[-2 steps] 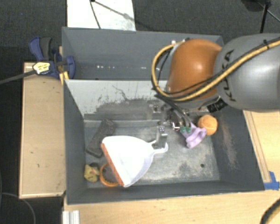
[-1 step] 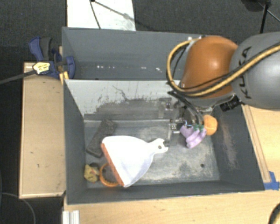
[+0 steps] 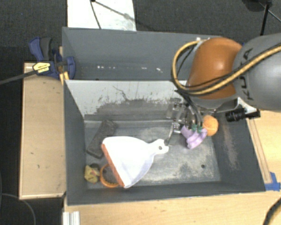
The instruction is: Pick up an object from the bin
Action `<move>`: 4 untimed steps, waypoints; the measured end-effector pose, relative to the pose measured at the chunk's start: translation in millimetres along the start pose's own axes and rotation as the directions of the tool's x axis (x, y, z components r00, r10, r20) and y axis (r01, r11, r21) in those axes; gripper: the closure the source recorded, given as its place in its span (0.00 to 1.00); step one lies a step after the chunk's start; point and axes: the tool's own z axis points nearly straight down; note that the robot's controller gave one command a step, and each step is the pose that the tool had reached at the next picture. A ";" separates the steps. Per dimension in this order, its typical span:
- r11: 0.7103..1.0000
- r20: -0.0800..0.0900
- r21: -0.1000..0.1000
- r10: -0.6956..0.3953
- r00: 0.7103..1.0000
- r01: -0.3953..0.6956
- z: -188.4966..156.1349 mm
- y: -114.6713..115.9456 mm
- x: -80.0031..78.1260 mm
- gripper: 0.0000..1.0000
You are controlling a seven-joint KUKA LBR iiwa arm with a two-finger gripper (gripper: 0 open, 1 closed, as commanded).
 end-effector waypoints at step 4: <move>0.974 0.000 0.001 -0.227 0.974 0.227 73.3 -34.4 -26.8 0.00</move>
Offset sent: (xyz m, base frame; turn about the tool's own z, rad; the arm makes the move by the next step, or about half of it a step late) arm 0.0237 -0.0400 -0.0842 0.0400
